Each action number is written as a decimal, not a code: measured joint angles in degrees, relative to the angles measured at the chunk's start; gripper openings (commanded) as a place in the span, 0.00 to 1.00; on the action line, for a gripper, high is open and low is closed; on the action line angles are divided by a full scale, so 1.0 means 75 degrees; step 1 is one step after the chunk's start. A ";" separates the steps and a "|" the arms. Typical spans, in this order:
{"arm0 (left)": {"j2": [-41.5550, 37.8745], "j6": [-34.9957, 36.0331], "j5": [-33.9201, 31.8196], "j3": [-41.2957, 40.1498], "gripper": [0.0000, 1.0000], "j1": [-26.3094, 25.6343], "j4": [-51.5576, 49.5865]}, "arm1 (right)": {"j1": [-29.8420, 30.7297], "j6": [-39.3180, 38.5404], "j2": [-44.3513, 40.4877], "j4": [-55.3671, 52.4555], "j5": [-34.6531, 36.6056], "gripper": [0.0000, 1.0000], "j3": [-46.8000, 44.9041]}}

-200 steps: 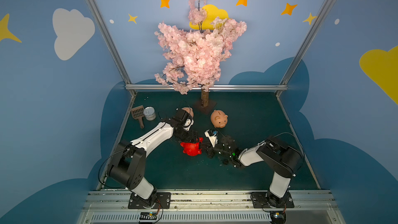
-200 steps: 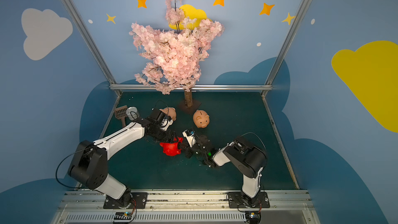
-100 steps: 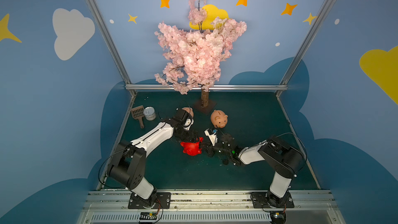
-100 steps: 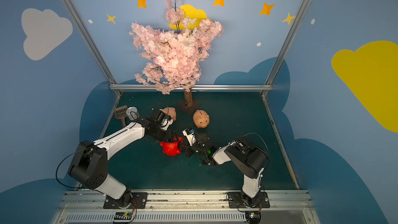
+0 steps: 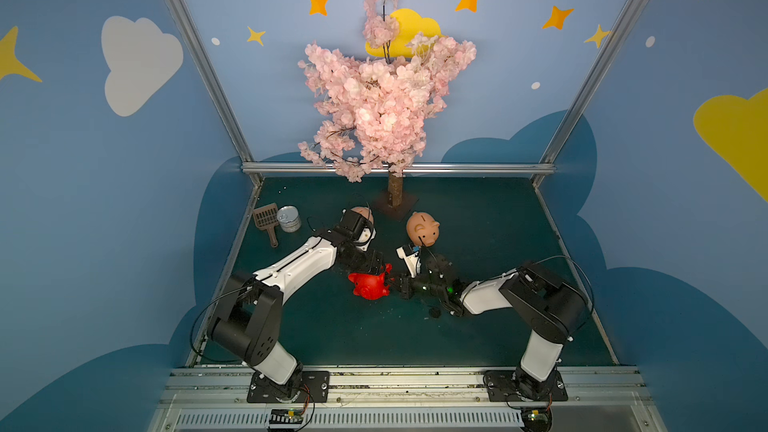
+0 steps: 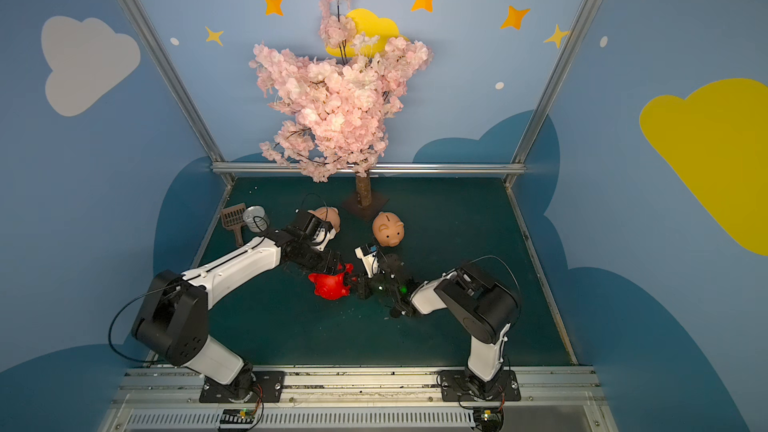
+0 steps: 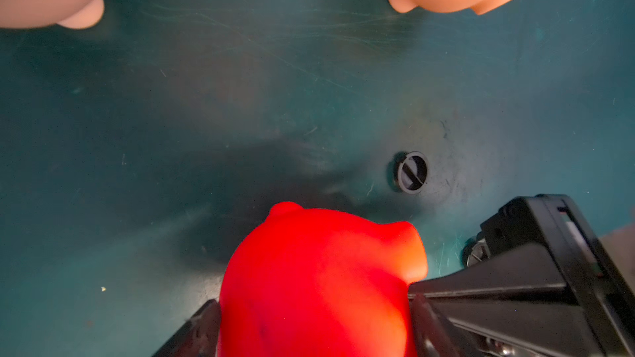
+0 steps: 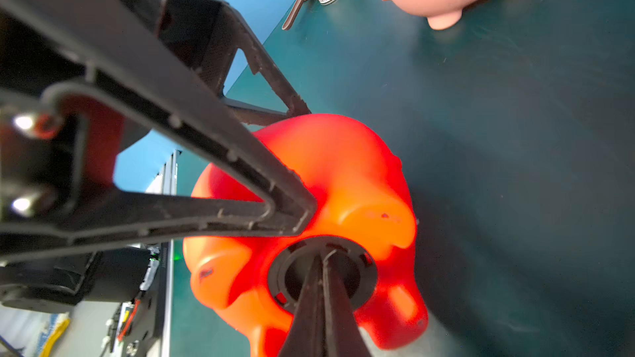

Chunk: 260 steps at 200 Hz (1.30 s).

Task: Close piggy banks
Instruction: Screw the knob on the piggy bank.

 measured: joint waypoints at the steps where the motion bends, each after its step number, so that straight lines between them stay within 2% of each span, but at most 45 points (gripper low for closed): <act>1: 0.0000 0.0000 0.0000 0.0000 0.82 0.0000 0.0000 | -0.0003 0.0009 0.0000 -0.0003 0.0000 0.00 0.0000; 102: -0.0003 0.0055 -0.0029 -0.0006 0.82 -0.0026 0.0026 | -0.0134 0.1437 -0.0152 -0.1040 -0.0385 0.00 0.0388; 260: -0.0003 0.0052 -0.0073 -0.0006 0.82 -0.0055 0.0032 | -0.0221 0.2911 -0.0318 -0.2433 -0.0603 0.00 0.0915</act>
